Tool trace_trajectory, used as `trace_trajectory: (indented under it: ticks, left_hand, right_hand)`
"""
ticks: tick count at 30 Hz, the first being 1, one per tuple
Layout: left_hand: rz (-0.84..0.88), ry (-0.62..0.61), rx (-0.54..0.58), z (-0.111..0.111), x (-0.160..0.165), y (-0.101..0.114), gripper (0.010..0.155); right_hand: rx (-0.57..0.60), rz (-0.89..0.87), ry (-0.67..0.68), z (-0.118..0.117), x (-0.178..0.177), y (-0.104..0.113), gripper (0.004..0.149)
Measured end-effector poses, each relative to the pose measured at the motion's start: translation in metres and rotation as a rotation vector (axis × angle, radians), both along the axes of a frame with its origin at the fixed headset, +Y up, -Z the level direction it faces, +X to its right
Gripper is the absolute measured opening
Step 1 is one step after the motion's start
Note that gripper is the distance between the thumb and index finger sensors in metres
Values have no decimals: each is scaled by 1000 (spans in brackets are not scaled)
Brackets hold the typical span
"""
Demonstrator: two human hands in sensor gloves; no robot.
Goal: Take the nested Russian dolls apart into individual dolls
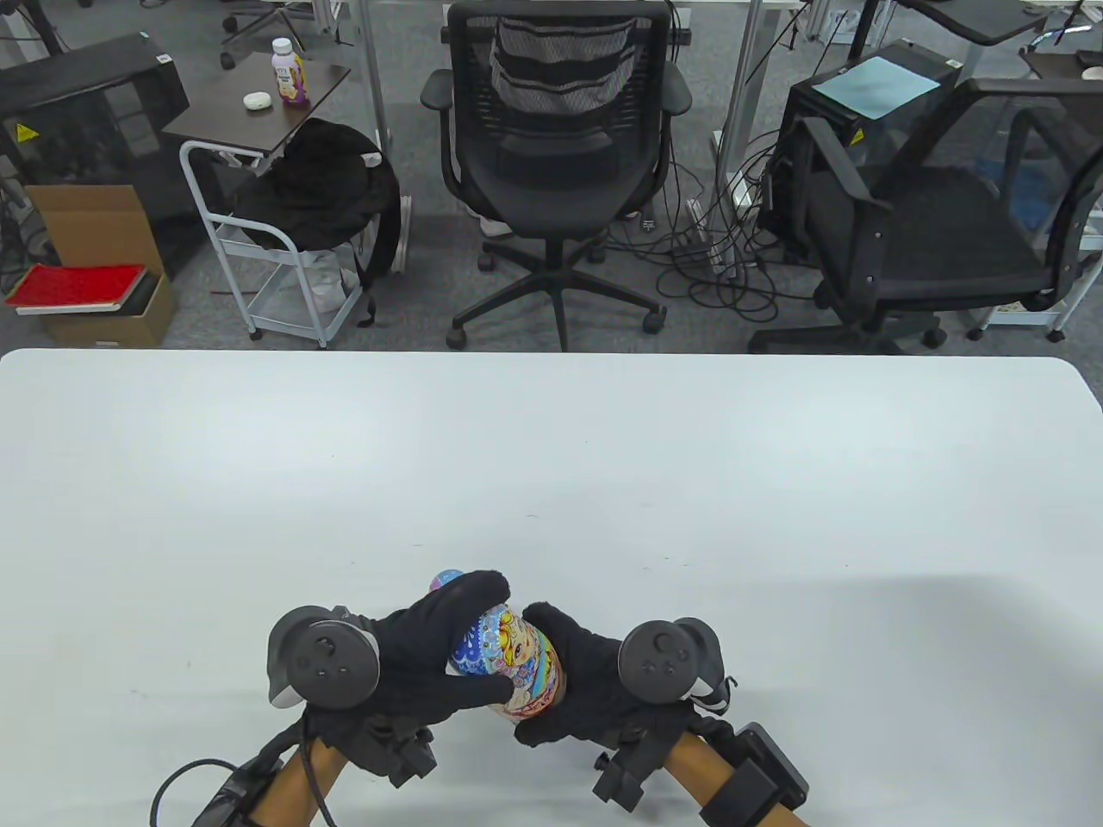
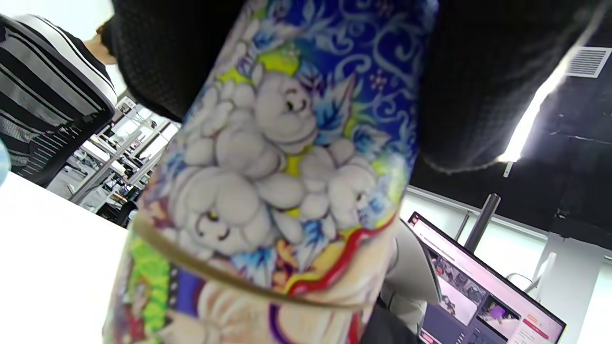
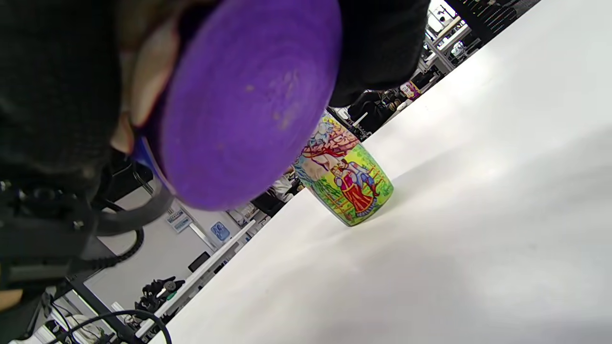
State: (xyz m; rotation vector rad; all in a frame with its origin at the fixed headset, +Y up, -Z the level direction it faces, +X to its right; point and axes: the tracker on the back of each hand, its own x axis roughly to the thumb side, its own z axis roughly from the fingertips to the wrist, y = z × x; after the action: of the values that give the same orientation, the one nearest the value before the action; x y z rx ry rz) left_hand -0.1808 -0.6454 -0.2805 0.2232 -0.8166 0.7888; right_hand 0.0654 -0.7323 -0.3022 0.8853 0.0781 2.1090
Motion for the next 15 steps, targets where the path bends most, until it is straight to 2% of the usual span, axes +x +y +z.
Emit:
trace_trajectory:
  ticks: [4,9,12,15]
  left_hand:
    - [3,6,13,0,-9,15,90]
    - [40,81,41,-5,-36,38,89]
    - [23,197,46,-19,-65,54,90]
    - [-64,355,58,-38,-94,61,89]
  right_hand:
    - [-59,-58,36,1,0,5,119]
    - [-40,-77,7,-6,16,5,119]
    - [-49,-86,-48,-12,27,1,117]
    - [-76,-58,-87,-18,29,-5,114]
